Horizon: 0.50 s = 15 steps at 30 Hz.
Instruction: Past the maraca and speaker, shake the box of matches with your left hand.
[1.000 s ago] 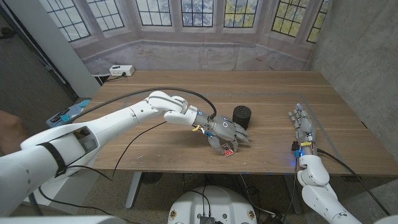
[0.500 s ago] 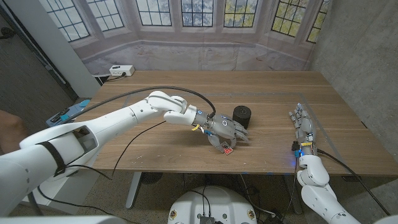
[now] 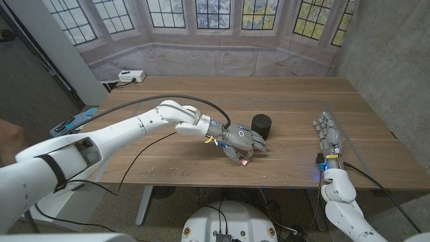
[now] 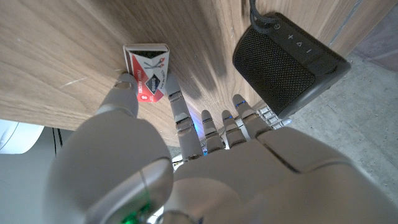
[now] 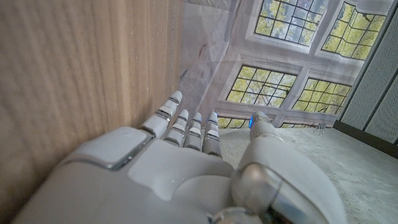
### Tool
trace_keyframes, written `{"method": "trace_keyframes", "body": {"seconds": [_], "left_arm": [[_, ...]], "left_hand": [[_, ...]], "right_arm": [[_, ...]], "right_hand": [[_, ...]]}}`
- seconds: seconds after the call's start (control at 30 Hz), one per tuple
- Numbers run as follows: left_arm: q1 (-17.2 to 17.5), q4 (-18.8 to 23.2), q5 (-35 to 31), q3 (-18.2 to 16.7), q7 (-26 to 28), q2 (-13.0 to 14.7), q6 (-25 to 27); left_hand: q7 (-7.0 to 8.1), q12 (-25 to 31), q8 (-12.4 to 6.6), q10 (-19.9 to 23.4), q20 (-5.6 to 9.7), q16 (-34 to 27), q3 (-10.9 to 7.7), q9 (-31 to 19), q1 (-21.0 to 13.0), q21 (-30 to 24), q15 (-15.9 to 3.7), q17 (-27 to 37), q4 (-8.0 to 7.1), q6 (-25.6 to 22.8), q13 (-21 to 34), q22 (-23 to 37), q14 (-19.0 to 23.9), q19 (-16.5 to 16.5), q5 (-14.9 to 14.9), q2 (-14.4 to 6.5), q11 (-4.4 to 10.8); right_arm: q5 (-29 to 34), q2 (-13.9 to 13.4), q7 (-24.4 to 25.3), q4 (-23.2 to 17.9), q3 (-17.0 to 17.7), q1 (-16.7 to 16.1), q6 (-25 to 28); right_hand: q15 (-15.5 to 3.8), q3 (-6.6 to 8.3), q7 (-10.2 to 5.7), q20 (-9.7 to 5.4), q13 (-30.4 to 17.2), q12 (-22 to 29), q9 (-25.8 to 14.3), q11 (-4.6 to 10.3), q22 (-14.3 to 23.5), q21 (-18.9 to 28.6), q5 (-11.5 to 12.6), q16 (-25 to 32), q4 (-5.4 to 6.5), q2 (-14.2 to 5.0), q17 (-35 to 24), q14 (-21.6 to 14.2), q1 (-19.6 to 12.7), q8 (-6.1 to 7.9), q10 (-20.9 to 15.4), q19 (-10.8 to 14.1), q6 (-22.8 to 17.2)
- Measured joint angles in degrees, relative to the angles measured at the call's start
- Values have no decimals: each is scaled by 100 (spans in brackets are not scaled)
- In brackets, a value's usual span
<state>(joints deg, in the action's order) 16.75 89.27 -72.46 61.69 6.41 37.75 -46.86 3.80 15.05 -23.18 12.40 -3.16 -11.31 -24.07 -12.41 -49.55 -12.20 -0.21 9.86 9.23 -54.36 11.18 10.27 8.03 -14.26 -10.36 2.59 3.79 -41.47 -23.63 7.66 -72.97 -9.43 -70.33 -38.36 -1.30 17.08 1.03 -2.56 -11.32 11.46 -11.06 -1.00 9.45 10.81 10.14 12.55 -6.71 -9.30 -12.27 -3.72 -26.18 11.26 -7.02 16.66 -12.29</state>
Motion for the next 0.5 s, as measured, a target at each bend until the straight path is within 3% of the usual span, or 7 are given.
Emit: {"method": "trace_keyframes", "body": {"seconds": [0.5], "left_arm": [[25, 230, -229, 13, 352, 132, 152]], "left_hand": [[-1, -1, -8, 61, 9, 0, 24, -37, -12, 0, -20, 1, -23, -1, 1, -1, 38, -8, 1, 9, 0]], "right_arm": [[45, -6, 79, -156, 26, -145, -28]], "right_hand": [[0, 0, -1, 1, 0, 0, 0, 0, 0, 0, 0, 0, 0, 0, 0, 0, 0, 0, 0, -1, 1]]}}
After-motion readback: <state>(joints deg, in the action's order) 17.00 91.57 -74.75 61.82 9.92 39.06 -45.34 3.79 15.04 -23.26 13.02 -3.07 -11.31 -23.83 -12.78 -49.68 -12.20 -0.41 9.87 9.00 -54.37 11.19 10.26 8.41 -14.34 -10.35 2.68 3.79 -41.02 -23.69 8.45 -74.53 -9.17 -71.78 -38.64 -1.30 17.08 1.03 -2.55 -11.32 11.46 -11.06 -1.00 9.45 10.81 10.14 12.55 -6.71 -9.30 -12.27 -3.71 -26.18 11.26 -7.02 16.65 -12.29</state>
